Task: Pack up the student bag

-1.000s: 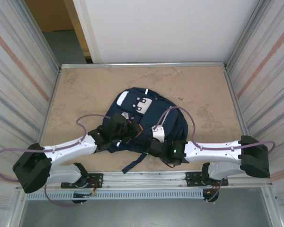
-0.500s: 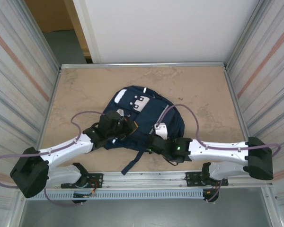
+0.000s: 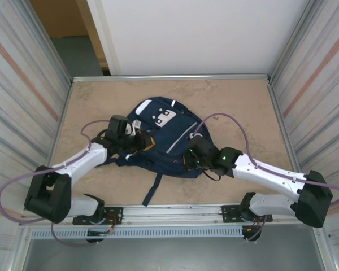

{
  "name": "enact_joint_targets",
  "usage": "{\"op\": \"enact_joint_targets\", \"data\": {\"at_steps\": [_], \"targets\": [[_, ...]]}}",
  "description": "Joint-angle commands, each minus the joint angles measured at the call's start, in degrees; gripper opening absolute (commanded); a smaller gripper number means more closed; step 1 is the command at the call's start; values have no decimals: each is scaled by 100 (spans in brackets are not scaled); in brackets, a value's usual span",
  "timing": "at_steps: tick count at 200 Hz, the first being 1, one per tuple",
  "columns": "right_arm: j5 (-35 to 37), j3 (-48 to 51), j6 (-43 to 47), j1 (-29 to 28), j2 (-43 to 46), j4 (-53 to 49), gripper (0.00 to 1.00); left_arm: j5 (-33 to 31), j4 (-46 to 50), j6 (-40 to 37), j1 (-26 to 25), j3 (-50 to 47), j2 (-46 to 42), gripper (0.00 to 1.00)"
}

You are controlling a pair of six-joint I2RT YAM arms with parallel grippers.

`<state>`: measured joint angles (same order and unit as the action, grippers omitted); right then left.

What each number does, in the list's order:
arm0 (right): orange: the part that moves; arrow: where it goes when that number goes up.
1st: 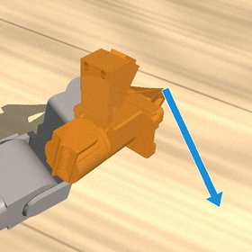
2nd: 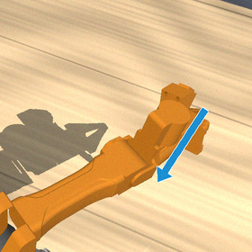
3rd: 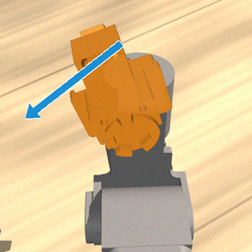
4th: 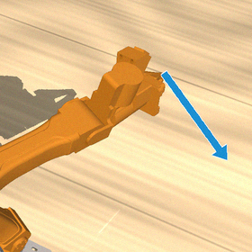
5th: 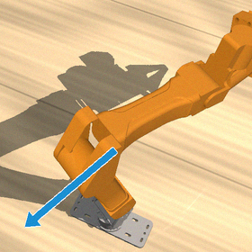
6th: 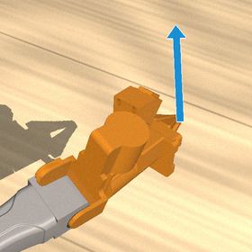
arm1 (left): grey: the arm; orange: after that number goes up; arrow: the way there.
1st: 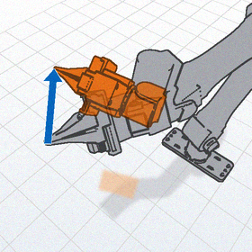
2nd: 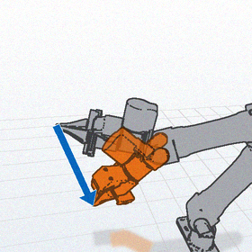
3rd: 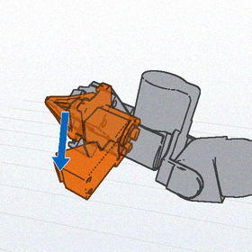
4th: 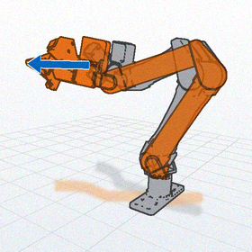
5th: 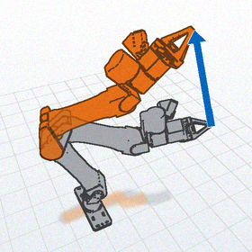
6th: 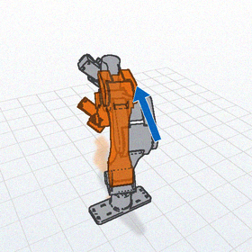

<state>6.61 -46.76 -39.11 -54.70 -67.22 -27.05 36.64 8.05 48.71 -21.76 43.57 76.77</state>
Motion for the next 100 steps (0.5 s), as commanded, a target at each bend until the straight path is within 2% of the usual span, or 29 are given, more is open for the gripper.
{"op": "enact_joint_targets", "data": {"at_steps": [1, 21, 51, 54, 62, 66, 74, 78, 80, 82, 85, 100], "targets": [[-651, -276, 717, 56, -178, -482, 0, -80, 970, -1560, 367, 1161, 440, 0], [-858, -566, 892, -144, -688, -29, 0, -386, 1419, -2121, 424, 2071, 1058, 0], [-1060, -1387, 807, -296, -1790, 447, 0, -376, 1218, -2065, 740, 2631, 1568, 4], [-1091, -1466, 805, -338, -1912, 528, 0, -381, 1221, -2049, 756, 2652, 1570, 11], [-1144, -1693, 836, -418, -2191, 671, 0, -467, 1265, -2003, 806, 2662, 1518, 43], [-1138, -1808, 858, -462, -2318, 723, 0, -493, 1258, -1982, 826, 2615, 1442, 50], [-1118, -2040, 931, -551, -2561, 761, 0, -515, 1131, -1926, 850, 2408, 1235, 57], [-1089, -2144, 961, -583, -2659, 756, 0, -557, 1106, -1871, 855, 2293, 1067, 65], [-1062, -2192, 977, -596, -2712, 752, 0, -580, 1103, -1844, 853, 2223, 986, 72], [-1045, -2231, 976, -615, -2747, 751, 0, -617, 1102, -1814, 850, 2159, 900, 85], [-1011, -2278, 990, -634, -2808, 754, 0, -675, 1114, -1786, 855, 2063, 772, 96], [-1062, -2271, 942, -673, -2927, 1017, 0, -952, 1162, -1611, 844, 1527, 31, 99]]}}
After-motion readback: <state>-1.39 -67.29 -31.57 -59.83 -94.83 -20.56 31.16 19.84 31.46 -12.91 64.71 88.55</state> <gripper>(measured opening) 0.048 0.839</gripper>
